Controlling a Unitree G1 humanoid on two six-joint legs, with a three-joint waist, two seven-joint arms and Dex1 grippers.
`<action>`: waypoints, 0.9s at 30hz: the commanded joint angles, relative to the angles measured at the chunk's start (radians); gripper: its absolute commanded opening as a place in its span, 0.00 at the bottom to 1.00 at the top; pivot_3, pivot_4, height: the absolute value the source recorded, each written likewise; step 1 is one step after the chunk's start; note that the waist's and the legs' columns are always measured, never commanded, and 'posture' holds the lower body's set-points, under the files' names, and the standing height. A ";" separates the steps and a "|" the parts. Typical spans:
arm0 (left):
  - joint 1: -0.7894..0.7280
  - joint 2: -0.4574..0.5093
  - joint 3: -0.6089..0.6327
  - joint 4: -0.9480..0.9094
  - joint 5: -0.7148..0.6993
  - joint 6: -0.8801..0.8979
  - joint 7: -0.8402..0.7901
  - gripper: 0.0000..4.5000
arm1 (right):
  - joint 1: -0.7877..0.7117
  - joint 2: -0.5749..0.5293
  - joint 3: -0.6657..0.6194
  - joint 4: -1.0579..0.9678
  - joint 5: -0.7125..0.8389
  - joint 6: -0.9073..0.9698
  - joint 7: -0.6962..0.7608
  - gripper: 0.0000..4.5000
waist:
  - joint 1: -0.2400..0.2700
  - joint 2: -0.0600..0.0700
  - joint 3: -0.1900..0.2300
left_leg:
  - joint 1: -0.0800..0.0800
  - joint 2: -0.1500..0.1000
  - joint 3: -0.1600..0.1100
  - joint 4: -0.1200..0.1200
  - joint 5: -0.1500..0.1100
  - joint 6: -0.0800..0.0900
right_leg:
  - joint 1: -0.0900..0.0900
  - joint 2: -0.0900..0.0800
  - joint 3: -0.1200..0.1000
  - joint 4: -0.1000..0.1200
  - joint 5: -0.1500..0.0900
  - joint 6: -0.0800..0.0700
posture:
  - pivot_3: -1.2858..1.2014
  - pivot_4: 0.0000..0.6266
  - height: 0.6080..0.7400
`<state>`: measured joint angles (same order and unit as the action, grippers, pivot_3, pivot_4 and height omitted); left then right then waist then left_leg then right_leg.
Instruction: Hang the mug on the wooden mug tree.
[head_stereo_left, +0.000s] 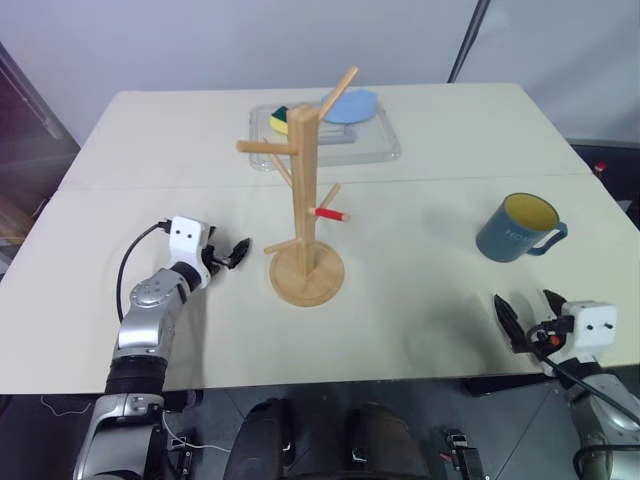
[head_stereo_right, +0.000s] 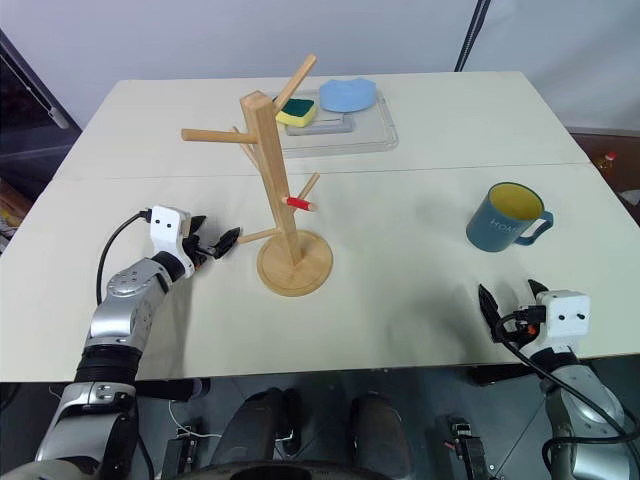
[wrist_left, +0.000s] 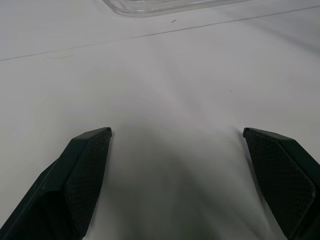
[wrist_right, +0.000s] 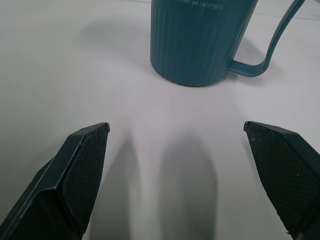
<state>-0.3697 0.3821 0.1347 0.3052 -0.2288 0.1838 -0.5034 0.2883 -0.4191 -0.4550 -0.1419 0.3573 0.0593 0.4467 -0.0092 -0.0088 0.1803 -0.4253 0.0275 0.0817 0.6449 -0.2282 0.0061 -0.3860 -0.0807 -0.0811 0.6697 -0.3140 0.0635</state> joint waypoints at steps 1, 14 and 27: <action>-0.021 0.012 0.000 0.006 0.015 -0.018 0.002 1.00 | -0.006 -0.007 -0.020 -0.043 0.003 -0.003 -0.014 0.99 | 0.000 0.000 0.000 | 0.000 0.000 0.000 0.000 0.000 0.000 | 0.000 0.000 0.000 0.000 0.000 0.000 | 0.52 0.24 1.00; 0.050 0.020 -0.030 -0.141 -0.049 -0.004 -0.158 1.00 | -0.028 -0.011 -0.065 -0.017 -0.007 0.013 -0.100 0.99 | -0.002 0.000 0.000 | 0.000 0.000 0.000 0.000 0.000 0.000 | 0.000 0.000 0.000 0.000 0.000 0.000 | 0.52 0.24 1.00; 0.288 0.226 -0.115 -0.607 -0.329 0.204 -0.576 1.00 | -0.231 -0.073 -0.095 0.214 -0.057 -0.011 -0.178 0.99 | -0.007 0.005 -0.002 | 0.000 0.000 0.001 0.000 0.000 0.000 | 0.000 0.000 0.002 0.000 0.000 0.000 | 0.52 0.24 1.00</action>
<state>-0.0849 0.5917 0.0198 -0.2247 -0.5085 0.3600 -1.0466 0.0806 -0.4685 -0.5494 0.0630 0.3103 0.0781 0.2635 -0.0163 -0.0041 0.1779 -0.4250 0.0277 0.0823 0.6450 -0.2281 0.0061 -0.3860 -0.0807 -0.0794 0.6698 -0.3141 0.0631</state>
